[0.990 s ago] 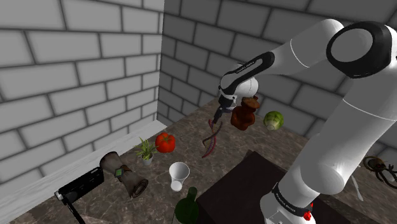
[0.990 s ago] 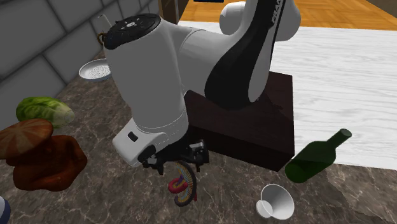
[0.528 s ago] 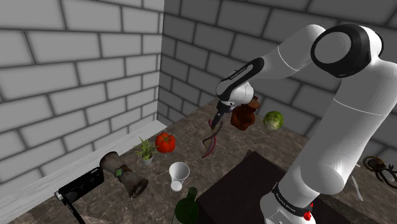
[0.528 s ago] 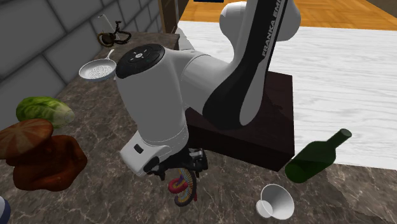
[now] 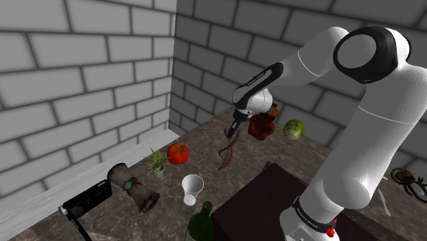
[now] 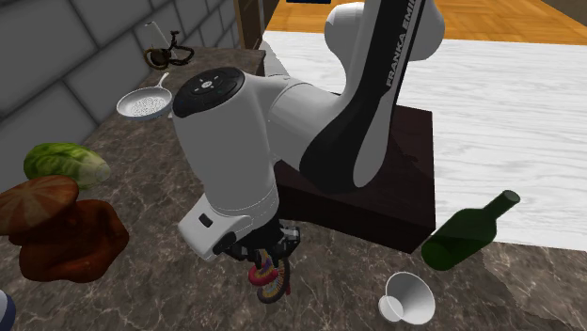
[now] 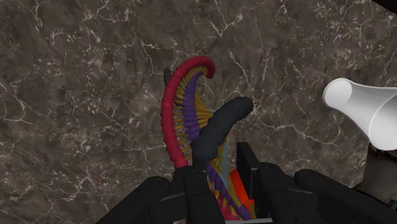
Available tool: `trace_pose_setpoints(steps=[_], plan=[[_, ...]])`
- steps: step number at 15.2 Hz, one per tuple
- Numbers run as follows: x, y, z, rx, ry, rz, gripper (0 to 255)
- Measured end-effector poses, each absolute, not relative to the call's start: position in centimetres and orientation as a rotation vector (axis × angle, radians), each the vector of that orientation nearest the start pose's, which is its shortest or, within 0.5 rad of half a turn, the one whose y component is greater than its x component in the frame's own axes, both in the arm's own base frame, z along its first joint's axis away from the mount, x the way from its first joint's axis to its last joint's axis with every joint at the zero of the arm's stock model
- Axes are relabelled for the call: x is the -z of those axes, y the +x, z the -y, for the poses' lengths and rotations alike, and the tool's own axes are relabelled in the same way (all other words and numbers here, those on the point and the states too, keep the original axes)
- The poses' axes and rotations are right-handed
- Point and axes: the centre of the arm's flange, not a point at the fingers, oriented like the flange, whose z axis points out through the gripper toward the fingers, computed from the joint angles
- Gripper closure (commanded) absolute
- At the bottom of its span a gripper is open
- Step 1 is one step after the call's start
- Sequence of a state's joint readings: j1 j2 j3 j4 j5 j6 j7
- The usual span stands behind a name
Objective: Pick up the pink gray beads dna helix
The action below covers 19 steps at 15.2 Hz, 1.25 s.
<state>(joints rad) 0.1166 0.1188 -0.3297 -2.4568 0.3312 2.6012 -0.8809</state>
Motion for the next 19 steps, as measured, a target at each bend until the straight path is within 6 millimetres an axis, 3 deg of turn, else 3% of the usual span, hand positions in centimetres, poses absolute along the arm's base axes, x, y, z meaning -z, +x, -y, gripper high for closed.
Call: trace_pose_setpoints(steps=[5, 19], plan=[[-26.1, 47.2, 11.1, 0.152, -2.982, 0.588, 255], [-33.2, 47.2, 11.0, 0.152, -2.982, 0.588, 255]])
